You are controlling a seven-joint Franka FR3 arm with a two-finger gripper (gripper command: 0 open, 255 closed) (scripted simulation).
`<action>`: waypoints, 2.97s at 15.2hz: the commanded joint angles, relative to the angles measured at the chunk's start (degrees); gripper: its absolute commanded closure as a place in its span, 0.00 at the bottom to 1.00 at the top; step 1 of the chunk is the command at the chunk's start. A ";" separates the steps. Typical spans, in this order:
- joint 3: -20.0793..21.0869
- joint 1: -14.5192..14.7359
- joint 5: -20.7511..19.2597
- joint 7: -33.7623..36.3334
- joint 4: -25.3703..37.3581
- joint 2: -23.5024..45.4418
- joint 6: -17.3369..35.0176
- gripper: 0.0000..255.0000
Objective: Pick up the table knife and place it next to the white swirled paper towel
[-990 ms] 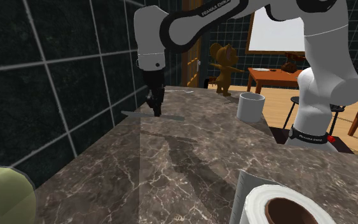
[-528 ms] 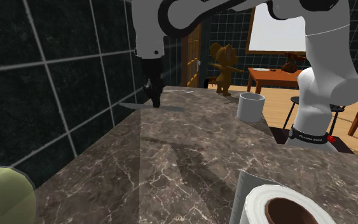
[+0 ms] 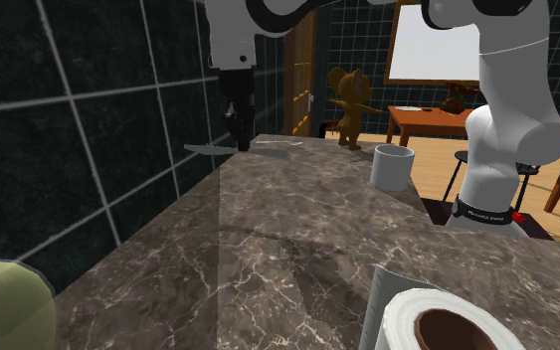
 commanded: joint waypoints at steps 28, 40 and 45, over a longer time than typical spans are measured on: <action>0.33 1.96 -1.10 0.49 30.12 5.05 -25.14 1.00; 3.28 5.75 1.32 8.36 16.24 -6.54 -22.57 1.00; 5.56 8.37 2.86 13.63 9.09 -11.97 -20.57 1.00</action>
